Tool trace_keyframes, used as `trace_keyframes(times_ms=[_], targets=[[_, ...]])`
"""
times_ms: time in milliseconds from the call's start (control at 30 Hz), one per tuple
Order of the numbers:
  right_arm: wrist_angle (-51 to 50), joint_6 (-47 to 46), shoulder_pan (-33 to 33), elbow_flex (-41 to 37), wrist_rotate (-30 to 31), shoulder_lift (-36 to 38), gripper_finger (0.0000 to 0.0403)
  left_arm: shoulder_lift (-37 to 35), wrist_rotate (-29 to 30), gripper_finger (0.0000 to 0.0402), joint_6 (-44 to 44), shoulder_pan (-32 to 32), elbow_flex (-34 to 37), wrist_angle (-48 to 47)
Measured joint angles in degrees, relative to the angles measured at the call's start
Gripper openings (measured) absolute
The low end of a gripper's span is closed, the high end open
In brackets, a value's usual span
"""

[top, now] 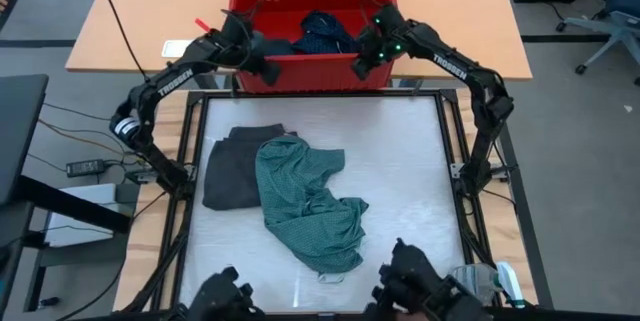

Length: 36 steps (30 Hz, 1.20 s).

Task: Fold laundry
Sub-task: Fold the dark green polo

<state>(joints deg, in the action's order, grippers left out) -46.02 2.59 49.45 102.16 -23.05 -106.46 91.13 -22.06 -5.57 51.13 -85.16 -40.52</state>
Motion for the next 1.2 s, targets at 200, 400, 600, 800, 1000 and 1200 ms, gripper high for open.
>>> trace_keyframes(times_ms=[200, 400, 600, 800, 1000, 1200], targets=[[-8.1, -2.7, -7.0, 0.1, -2.9, 0.4, 0.0078, -3.4, -0.9, 0.0153, 3.7, -5.1, 0.2, -6.4], [-14.4, -6.8, -19.5, 0.2, 3.8, 0.5, 0.0084, -8.1, -0.5, 0.0153, 8.8, -11.5, 0.2, -13.7], [-15.2, -13.0, -32.1, -2.2, 8.2, 0.3, 0.0085, -12.9, -0.4, 0.0153, 10.5, -19.6, 6.3, -14.0], [-13.3, -21.3, -42.1, -8.7, 8.3, 0.3, 0.0102, -19.6, -0.8, 0.0153, 2.6, -27.7, 23.2, -2.5], [-9.1, -22.0, -51.3, -15.0, 7.1, 0.3, 0.0144, -25.4, -0.4, 0.0153, -5.3, -37.4, 34.2, 3.8], [-6.8, -21.7, -54.3, -21.4, 8.3, 0.3, 0.0207, -27.0, 3.7, 0.0153, -9.1, -46.6, 39.5, 13.8]])
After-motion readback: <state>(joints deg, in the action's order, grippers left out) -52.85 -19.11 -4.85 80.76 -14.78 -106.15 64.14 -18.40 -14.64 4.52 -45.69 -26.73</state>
